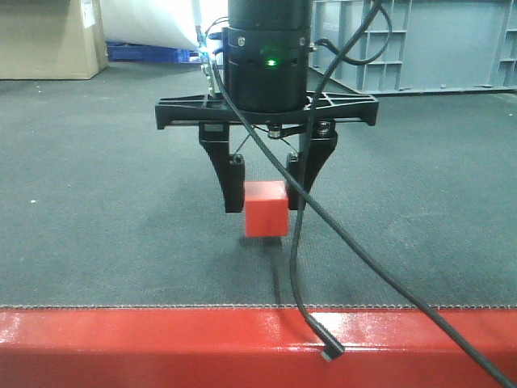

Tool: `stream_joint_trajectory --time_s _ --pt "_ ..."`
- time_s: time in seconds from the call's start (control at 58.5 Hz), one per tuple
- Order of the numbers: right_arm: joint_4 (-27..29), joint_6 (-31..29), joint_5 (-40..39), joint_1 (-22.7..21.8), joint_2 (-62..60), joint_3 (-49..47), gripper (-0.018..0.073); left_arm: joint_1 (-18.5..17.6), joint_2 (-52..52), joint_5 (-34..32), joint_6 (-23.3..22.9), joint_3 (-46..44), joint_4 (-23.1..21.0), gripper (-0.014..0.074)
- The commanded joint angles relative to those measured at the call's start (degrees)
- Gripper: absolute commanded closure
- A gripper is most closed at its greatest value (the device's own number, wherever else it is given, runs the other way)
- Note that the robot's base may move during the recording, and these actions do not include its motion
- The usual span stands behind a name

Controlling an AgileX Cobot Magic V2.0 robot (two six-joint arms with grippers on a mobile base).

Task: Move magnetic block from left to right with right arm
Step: 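Open the right gripper to release the red cube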

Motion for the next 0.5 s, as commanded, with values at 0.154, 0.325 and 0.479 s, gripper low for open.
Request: stream_joint_trajectory --time_s 0.154,0.325,0.479 --pt "-0.8 0.4 -1.3 -0.1 -3.3 -0.8 0.0087 -0.3 -0.4 -4.7 -0.1 0.6 -0.4 0.0713" --pt "-0.8 0.7 -1.3 -0.1 -3.3 0.2 0.0022 -0.3 -0.4 -4.7 -0.1 0.6 -0.4 0.0713" --pt "-1.0 1.5 -2.9 -0.1 -4.1 -0.4 -0.0016 -0.3 -0.4 -4.7 -0.1 0.6 -0.4 0.0713"
